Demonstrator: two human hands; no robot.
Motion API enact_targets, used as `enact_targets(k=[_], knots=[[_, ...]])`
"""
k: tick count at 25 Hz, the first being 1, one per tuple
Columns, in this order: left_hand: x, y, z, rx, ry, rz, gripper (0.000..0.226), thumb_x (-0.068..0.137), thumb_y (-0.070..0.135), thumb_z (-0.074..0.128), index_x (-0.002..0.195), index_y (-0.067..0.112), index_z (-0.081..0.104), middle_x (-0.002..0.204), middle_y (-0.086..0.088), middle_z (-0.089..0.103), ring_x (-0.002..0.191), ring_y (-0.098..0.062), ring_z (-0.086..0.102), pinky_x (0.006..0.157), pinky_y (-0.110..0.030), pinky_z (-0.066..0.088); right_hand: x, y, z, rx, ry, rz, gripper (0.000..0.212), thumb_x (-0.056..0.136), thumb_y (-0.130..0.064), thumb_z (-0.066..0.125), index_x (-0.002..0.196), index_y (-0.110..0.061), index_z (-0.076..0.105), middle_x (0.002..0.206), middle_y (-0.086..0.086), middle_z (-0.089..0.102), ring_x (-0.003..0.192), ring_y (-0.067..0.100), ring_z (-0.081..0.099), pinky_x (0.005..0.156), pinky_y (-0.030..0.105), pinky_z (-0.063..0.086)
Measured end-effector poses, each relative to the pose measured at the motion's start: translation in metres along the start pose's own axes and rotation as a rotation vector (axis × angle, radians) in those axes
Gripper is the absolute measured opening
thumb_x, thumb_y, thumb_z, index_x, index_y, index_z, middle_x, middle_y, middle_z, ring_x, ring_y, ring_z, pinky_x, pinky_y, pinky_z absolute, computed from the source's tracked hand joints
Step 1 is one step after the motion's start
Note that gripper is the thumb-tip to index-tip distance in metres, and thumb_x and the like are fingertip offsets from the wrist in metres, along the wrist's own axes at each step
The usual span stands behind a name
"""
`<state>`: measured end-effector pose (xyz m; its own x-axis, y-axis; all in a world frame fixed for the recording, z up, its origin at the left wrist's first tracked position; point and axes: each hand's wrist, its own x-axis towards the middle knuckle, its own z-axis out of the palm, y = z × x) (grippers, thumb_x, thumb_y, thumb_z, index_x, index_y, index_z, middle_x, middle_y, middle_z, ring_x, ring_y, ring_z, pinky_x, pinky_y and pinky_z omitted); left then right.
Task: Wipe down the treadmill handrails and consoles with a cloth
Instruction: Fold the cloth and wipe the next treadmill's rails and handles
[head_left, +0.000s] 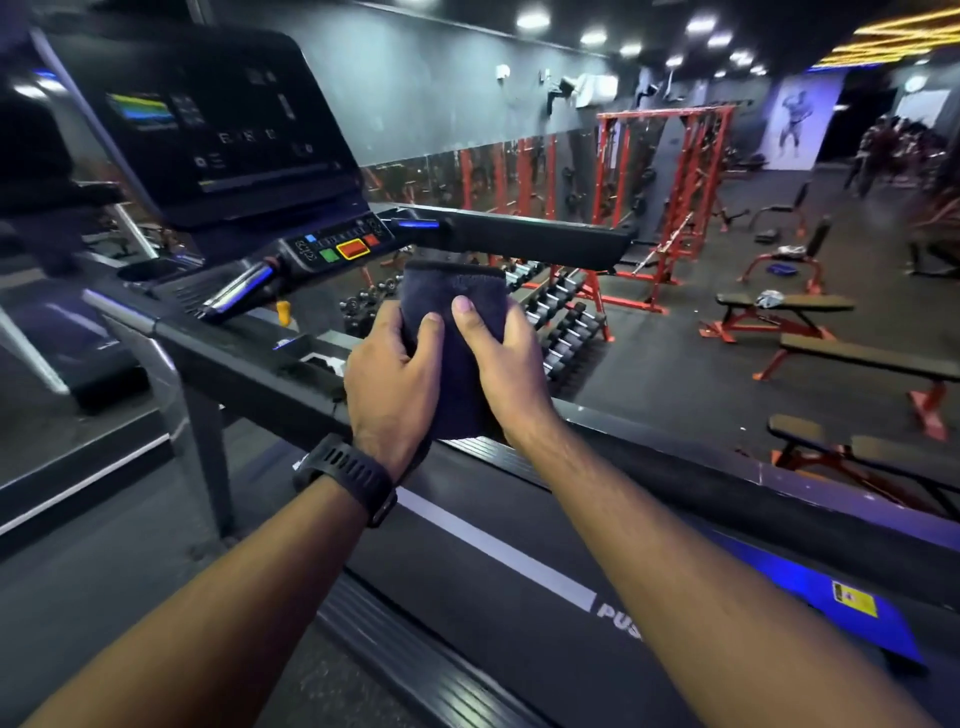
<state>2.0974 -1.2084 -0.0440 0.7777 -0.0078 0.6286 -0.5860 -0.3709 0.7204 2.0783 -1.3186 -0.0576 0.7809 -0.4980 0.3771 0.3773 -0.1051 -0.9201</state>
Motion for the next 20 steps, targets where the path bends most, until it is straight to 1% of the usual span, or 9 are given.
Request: enact_targets(k=[3,5,7,9,11,13,16,18,20], knots=[[0.019,-0.007,-0.001,0.107,-0.003,0.016,0.03,0.089,0.047,0.046,0.08,0.019,0.048,0.066,0.008,0.054,0.069,-0.023,0.052,0.065,-0.039,0.04,0.023,0.003,0.007,-0.008,-0.058,0.018,0.028,0.089,-0.051,0.068,0.107,-0.028,0.067,0.103,-0.011,0.074,0.096,0.005,0.069,0.089,0.034,0.055],[0.031,-0.008,-0.004,0.127,0.014,0.04,0.03,0.089,0.046,0.047,0.077,0.019,0.045,0.066,0.009,0.052,0.065,-0.017,0.049,0.064,-0.037,0.035,0.034,0.0,0.017,-0.02,-0.079,-0.009,0.039,0.084,-0.058,0.066,0.108,-0.028,0.068,0.104,-0.011,0.074,0.099,0.008,0.069,0.092,0.039,0.055],[0.033,-0.014,-0.013,0.098,0.023,0.047,0.028,0.088,0.044,0.048,0.077,0.019,0.045,0.064,0.009,0.05,0.062,-0.011,0.046,0.063,-0.034,0.03,0.034,-0.001,0.027,-0.053,-0.096,-0.015,0.043,0.082,-0.062,0.064,0.106,-0.027,0.068,0.102,-0.01,0.074,0.098,0.009,0.069,0.092,0.043,0.054],[0.033,-0.021,-0.025,0.065,0.034,0.062,0.035,0.087,0.046,0.048,0.082,0.012,0.052,0.068,0.004,0.056,0.064,-0.012,0.05,0.064,-0.038,0.037,0.026,-0.005,0.035,-0.085,-0.095,-0.028,0.04,0.084,-0.06,0.063,0.104,-0.025,0.067,0.099,-0.009,0.073,0.095,0.008,0.068,0.089,0.041,0.055],[0.027,-0.03,-0.034,0.079,0.049,0.074,0.041,0.086,0.048,0.045,0.084,0.008,0.054,0.068,0.004,0.055,0.065,-0.015,0.05,0.065,-0.04,0.041,0.017,-0.005,0.039,-0.135,-0.115,-0.044,0.038,0.087,-0.057,0.063,0.101,-0.022,0.066,0.096,-0.008,0.072,0.092,0.008,0.067,0.086,0.039,0.054],[0.012,-0.037,-0.044,0.129,0.068,0.048,0.039,0.086,0.048,0.044,0.083,0.011,0.053,0.067,0.006,0.054,0.066,-0.019,0.052,0.065,-0.041,0.041,0.005,-0.003,0.043,-0.201,-0.162,-0.072,0.038,0.088,-0.057,0.063,0.098,-0.021,0.063,0.096,-0.007,0.069,0.091,0.011,0.065,0.085,0.037,0.052],[-0.006,-0.045,-0.057,0.229,0.056,0.011,0.03,0.088,0.048,0.044,0.081,0.019,0.053,0.073,0.005,0.056,0.072,-0.022,0.052,0.066,-0.041,0.041,-0.006,-0.002,0.046,-0.357,-0.246,-0.137,0.035,0.092,-0.052,0.062,0.095,-0.019,0.054,0.102,-0.005,0.054,0.092,0.014,0.056,0.079,0.03,0.041],[-0.019,-0.048,-0.059,0.285,0.011,-0.027,0.02,0.09,0.045,0.047,0.078,0.029,0.047,0.076,0.009,0.054,0.076,-0.016,0.05,0.069,-0.035,0.036,-0.007,0.003,0.045,-0.426,-0.281,-0.166,0.039,0.093,-0.051,0.062,0.104,-0.014,0.056,0.111,0.001,0.051,0.099,0.022,0.058,0.081,0.033,0.043],[-0.032,-0.048,-0.054,0.261,-0.039,-0.081,0.012,0.091,0.043,0.051,0.087,0.031,0.05,0.087,0.008,0.059,0.086,-0.014,0.053,0.076,-0.03,0.038,-0.004,0.005,0.042,-0.407,-0.249,-0.174,0.045,0.092,-0.046,0.066,0.119,-0.012,0.055,0.12,0.005,0.055,0.108,0.024,0.058,0.089,0.036,0.045]])
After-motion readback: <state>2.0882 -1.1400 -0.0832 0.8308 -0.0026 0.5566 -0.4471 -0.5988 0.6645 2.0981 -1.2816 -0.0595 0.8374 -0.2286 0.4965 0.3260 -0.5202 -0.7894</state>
